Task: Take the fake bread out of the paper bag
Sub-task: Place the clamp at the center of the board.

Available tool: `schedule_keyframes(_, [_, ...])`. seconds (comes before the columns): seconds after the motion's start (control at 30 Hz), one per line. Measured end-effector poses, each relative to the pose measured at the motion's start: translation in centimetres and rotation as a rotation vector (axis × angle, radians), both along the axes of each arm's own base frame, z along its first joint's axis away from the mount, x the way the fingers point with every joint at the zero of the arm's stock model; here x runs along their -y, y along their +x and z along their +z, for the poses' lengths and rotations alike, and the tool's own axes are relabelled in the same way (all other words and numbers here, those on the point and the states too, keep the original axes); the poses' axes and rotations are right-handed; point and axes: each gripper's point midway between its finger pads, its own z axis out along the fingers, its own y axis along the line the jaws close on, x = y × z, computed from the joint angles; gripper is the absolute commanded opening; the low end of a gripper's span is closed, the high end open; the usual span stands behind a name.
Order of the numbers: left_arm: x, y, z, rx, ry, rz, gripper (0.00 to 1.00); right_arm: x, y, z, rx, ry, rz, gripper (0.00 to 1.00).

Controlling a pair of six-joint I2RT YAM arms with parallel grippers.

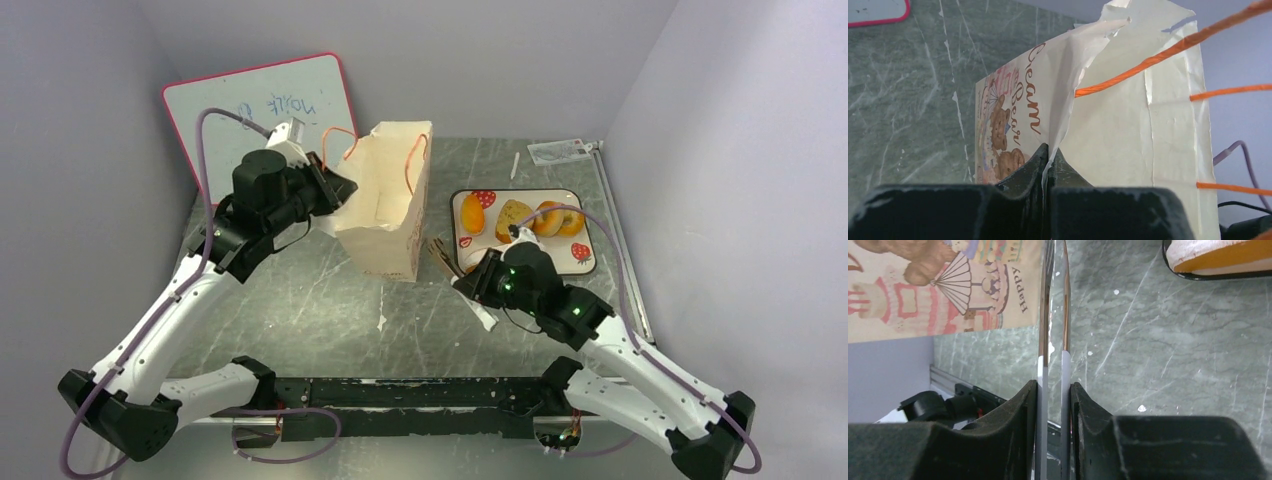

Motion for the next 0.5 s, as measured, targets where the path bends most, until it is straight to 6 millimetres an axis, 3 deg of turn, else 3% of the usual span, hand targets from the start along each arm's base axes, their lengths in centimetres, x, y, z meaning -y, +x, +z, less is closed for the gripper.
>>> schedule_keyframes(0.1, [-0.5,0.0,0.5,-0.010,-0.035,0.043,0.07,-0.3,0.7,-0.7,0.012,-0.038,0.009,0.27])
schedule_keyframes(0.2, [-0.8,-0.3,-0.4,-0.036,-0.073,0.073,0.07,-0.5,1.9,-1.3,0.037,-0.078,0.004,0.27])
schedule_keyframes(0.4, [-1.4,-1.2,-5.7,-0.131,-0.144,0.132,0.07,-1.3,4.4,-3.3,0.086,-0.172,-0.007,0.26])
schedule_keyframes(0.5, [-1.6,-1.2,-7.3,-0.165,-0.176,0.162,0.07,-1.8,5.6,-4.6,0.110,-0.231,-0.011,0.26])
